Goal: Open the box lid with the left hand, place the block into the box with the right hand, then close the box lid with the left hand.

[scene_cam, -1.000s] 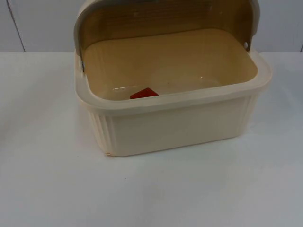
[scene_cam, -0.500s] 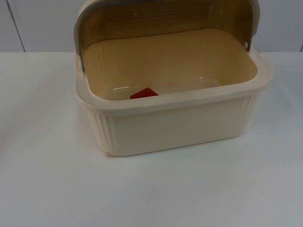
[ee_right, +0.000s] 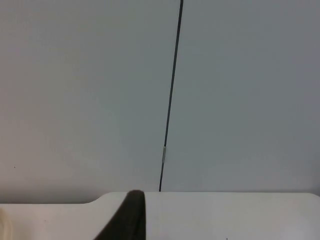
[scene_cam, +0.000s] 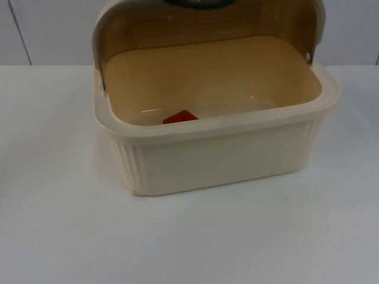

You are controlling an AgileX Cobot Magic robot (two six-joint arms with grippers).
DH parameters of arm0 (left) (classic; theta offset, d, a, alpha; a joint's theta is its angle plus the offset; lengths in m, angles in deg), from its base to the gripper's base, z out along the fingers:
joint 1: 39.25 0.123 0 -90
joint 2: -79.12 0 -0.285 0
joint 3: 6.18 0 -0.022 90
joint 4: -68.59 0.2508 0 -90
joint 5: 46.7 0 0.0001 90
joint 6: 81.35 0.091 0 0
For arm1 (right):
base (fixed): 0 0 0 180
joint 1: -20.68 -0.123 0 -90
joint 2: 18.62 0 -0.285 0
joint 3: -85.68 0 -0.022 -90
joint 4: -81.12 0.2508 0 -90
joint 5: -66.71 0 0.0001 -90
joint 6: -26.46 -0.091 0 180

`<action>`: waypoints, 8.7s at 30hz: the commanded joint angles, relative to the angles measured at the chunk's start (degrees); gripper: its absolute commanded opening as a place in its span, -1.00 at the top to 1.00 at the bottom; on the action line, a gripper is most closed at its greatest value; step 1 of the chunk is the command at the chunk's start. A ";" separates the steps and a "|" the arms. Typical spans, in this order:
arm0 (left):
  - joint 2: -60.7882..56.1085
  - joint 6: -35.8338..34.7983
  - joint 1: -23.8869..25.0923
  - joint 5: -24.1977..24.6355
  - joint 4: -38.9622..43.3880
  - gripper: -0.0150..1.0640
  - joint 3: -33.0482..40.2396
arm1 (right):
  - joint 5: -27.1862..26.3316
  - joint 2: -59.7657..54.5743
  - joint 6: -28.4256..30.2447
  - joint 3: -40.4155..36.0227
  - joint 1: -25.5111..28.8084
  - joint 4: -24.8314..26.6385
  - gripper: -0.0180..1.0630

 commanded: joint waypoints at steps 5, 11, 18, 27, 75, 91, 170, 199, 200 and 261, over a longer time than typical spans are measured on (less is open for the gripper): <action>-1.30 0.00 -0.98 3.64 1.07 0.97 2.77 | -0.13 0.08 0.05 0.50 -0.36 0.30 -0.98; -2.22 0.32 -2.44 4.83 2.09 0.97 2.77 | 0.49 0.08 -0.35 0.50 -0.36 1.29 -0.98; -2.34 1.36 -6.19 6.55 5.96 0.97 2.77 | 0.74 0.08 -0.35 0.50 -0.36 1.29 -0.98; -2.34 -0.05 -9.95 7.58 8.65 0.97 2.77 | 0.74 0.08 -0.35 0.50 -0.36 1.29 -0.98; -28.71 -18.76 -17.38 -4.81 17.49 0.97 16.96 | 1.13 0.08 -0.35 0.50 -0.40 1.63 -0.98; -35.09 -45.36 14.06 -4.51 22.66 0.97 16.96 | 1.01 0.08 -0.35 0.50 -0.40 4.39 -0.98; -43.51 -38.54 21.45 -1.62 16.79 -0.97 28.45 | -4.27 8.12 0.22 -20.65 -0.40 2.35 -0.98; -72.27 -42.90 21.45 22.69 10.92 -0.97 28.45 | 22.67 41.50 -1.49 -20.65 -0.40 1.27 -0.98; -73.83 -42.76 21.45 23.73 11.05 -0.97 28.45 | 23.09 42.70 -1.49 -20.65 -0.40 1.21 -0.98; -112.67 -41.55 20.40 30.12 12.65 -0.97 61.04 | 29.77 69.77 -10.35 -40.72 -12.25 0.81 -0.98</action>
